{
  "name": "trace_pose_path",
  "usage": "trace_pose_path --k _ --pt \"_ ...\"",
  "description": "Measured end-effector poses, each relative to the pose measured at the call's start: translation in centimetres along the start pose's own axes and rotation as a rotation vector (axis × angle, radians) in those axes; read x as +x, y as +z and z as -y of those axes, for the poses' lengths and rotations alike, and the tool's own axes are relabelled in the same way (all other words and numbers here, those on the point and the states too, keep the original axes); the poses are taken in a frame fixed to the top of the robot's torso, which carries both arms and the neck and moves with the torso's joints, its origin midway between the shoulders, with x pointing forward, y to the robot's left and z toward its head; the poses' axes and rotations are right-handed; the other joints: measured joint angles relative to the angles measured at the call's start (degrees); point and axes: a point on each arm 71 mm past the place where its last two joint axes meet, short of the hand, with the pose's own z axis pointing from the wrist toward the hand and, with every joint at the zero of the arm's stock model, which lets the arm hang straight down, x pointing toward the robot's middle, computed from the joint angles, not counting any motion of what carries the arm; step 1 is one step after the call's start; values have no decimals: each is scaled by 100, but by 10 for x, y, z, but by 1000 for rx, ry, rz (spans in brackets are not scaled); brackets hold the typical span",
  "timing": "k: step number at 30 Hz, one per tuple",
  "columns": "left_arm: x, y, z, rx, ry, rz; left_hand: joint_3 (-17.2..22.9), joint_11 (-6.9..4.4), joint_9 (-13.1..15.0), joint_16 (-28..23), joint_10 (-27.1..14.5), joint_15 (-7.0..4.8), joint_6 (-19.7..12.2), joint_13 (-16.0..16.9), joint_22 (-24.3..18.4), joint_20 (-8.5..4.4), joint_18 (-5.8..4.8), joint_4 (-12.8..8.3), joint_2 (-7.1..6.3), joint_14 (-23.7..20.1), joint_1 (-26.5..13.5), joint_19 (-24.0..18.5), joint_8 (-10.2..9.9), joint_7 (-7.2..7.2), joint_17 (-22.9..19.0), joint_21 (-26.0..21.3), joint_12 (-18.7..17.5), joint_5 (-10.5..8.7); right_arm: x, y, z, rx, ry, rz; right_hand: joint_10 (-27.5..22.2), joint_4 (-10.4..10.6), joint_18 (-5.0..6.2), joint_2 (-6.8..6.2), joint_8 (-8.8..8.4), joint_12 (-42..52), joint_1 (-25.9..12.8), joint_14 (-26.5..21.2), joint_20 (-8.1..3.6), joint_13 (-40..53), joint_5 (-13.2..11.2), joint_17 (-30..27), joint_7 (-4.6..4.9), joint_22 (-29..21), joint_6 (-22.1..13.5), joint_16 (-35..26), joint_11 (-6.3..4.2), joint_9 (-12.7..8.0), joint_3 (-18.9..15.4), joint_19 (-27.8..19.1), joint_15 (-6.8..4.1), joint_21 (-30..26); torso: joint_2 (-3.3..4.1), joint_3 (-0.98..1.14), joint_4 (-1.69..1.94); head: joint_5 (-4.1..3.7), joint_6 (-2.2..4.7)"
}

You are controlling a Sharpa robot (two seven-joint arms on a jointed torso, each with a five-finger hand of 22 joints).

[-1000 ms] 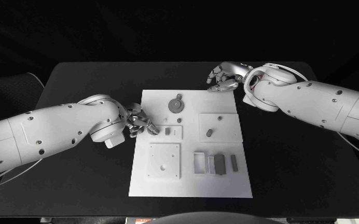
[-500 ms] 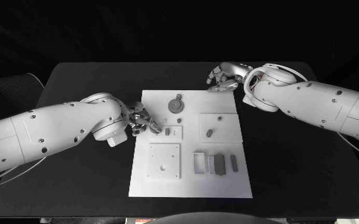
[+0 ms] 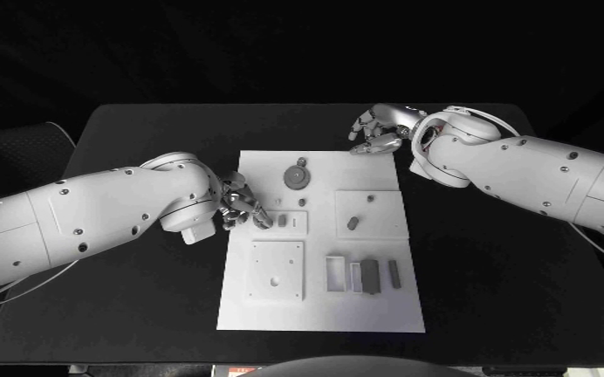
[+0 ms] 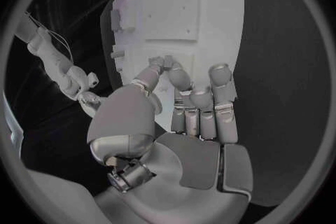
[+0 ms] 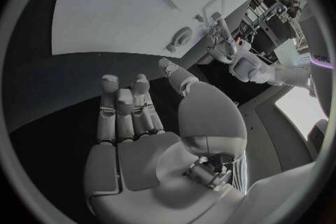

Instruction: Assemble the parts on the task board

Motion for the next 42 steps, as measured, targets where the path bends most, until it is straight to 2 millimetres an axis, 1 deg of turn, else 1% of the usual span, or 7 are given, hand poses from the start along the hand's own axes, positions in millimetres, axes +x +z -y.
trace_pose_path --k 3,6,8,11,32,39,42 --pt "-1 1 2 -5 15 -6 7 -21 22 5 22 1 17 -10 0 0 0 7 0 1 0 0 29 16 0 24 26 106 0 0 0 0 0 0 0 0 0 0 0 0 0 -1 0 0 0 0 -8 0 -8 0 0 0 0 0 1 0 0 -1 -1 1 -3" --pt "-2 1 4 -7 28 -9 30 -21 70 32 22 10 17 -25 -1 -2 -1 30 -69 10 69 3 30 16 0 45 26 282 0 0 0 0 0 0 0 0 0 0 0 0 0 -7 0 0 0 0 -9 0 -9 0 0 0 0 0 7 0 1 -2 -1 5 -7" --pt "-2 2 6 -6 37 -10 30 -21 85 38 22 11 18 -27 -1 -12 -2 30 -91 11 90 13 32 16 0 45 26 321 0 0 0 -1 0 0 0 0 0 0 0 0 0 -7 0 0 0 0 -9 0 -10 0 0 0 0 0 7 0 2 -2 -1 6 -9" --pt "-2 2 9 -4 50 -6 42 -21 89 44 22 11 18 -27 -1 -22 -2 42 -91 11 90 23 32 17 0 45 26 327 0 0 0 -1 0 -1 0 0 0 0 0 0 0 -7 1 0 0 0 -9 0 -10 0 0 0 0 0 7 0 2 -5 -1 10 -10" --pt "-12 6 14 -15 93 13 62 -33 127 44 51 31 37 -52 -1 -2 -3 62 -90 31 90 42 14 -4 -5 67 48 371 0 0 -1 -3 0 -2 0 0 0 0 0 0 0 -17 2 1 0 0 2 0 1 0 -1 0 0 -2 17 0 2 -2 -3 21 10" --pt "-14 6 12 -25 105 -4 62 -33 127 44 51 29 37 -60 -2 -2 -2 62 -90 29 90 42 12 -4 -5 67 48 293 1 0 -2 -4 1 -3 1 0 0 0 0 0 0 -16 11 0 0 0 3 0 2 0 -1 0 0 -11 16 0 2 -2 -1 31 11" --pt "-14 6 12 -27 109 -9 62 -33 136 44 52 19 37 -62 -2 -1 -2 61 -90 19 90 42 10 -4 -5 67 48 292 1 0 -2 -4 1 -4 1 0 0 0 0 0 0 -5 11 -4 0 0 3 0 2 0 -1 -5 0 -11 5 0 2 -2 -1 9 10"
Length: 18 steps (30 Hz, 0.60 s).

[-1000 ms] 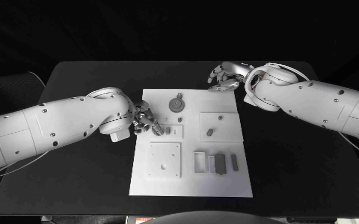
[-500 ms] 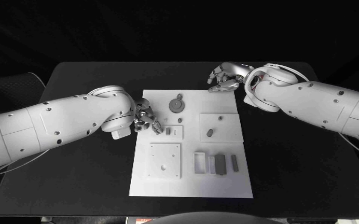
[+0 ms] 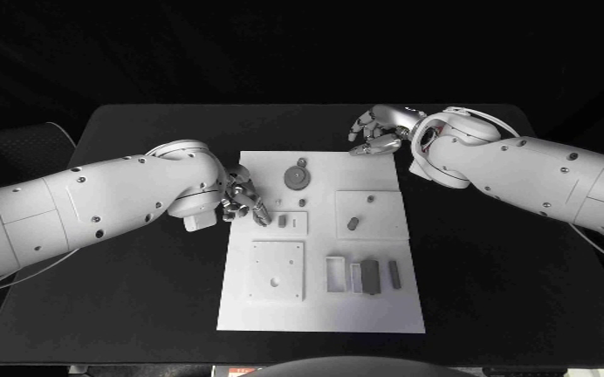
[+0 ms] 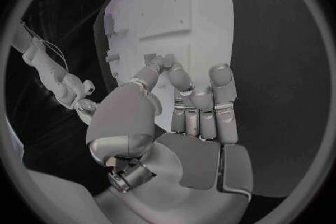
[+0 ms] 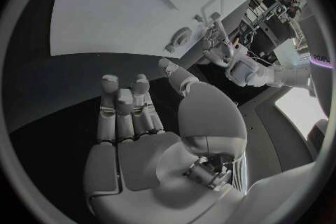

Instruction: Assemble the parts on the task board

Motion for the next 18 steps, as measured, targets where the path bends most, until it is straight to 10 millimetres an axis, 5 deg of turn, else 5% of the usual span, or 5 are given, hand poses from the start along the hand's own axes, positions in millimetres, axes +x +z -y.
trace_pose_path --k 18 --pt "-1 0 0 -3 14 -8 -1 1 14 0 0 -9 -1 -10 4 1 0 -1 0 -9 0 -1 -6 -1 -5 0 0 -44 0 0 -1 -3 1 -2 -13 0 0 0 0 0 0 3 2 0 0 0 -1 0 -1 0 13 0 0 -2 -3 0 -1 -3 2 4 -42"
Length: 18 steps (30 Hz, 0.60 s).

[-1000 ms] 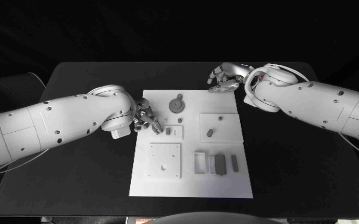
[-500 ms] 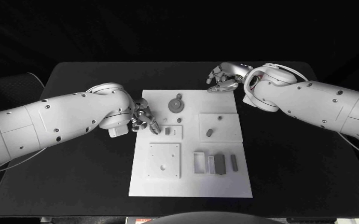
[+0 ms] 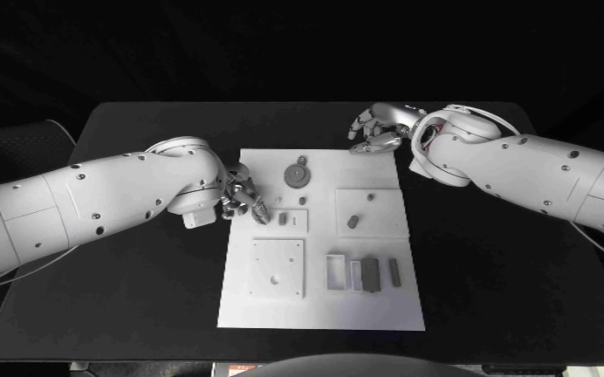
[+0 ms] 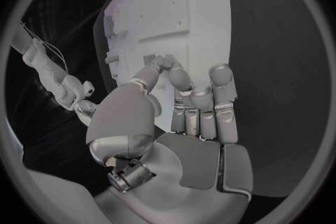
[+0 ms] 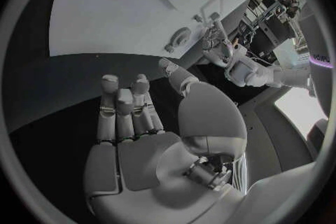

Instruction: Assemble the parts on the task board

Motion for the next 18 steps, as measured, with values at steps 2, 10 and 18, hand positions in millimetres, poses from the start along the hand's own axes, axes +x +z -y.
trace_pose_path --k 2,10,18 --pt "0 0 0 0 2 0 0 0 0 0 0 0 0 0 0 0 0 0 0 0 0 0 0 0 0 0 0 0 0 0 0 0 0 0 0 0 0 0 0 0 0 -3 0 0 0 0 0 0 0 0 0 0 0 0 3 0 0 0 0 3 -1" --pt "-1 0 1 0 10 -4 -5 0 -1 0 0 1 -1 -5 -1 1 0 -5 0 1 0 -1 0 -1 0 0 0 -23 0 0 0 0 0 0 0 0 0 0 0 0 0 -4 1 0 0 0 0 0 0 0 0 0 0 -1 4 0 0 -3 0 9 -8" --pt "-1 0 1 -1 14 -5 -7 0 5 -1 0 3 -2 -5 -1 9 1 -7 0 3 0 -9 -9 -2 1 0 0 -45 0 0 0 0 0 -1 1 0 0 0 0 0 0 -6 8 -6 0 0 -1 0 -1 0 -1 0 0 -8 6 0 0 -3 0 7 -12"
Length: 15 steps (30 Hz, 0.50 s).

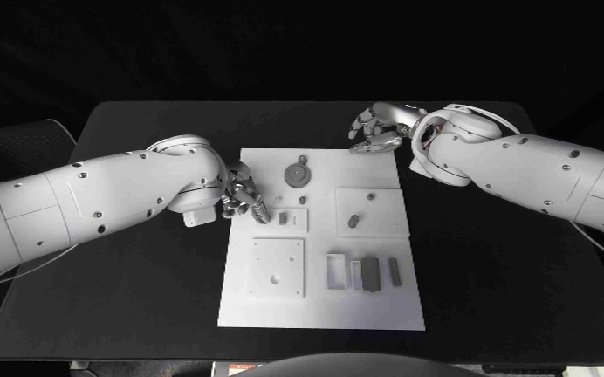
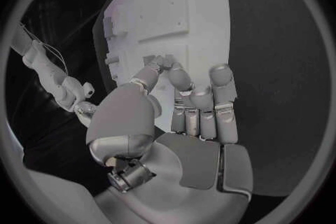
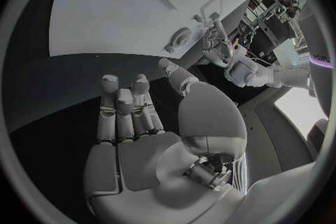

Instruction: Assemble the parts on the task board

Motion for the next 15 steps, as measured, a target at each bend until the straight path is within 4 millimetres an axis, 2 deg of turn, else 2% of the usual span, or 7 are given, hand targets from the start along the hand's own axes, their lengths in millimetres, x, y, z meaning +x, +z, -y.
trace_pose_path --k 15 --pt "0 0 0 0 4 -2 -1 0 7 0 0 8 -6 -5 -1 0 0 -1 0 8 0 0 9 -6 0 0 0 1 0 0 0 0 0 -1 0 0 0 0 0 0 0 -8 -21 0 0 0 -9 0 -10 0 0 -1 0 21 8 0 1 2 -2 -3 -4"
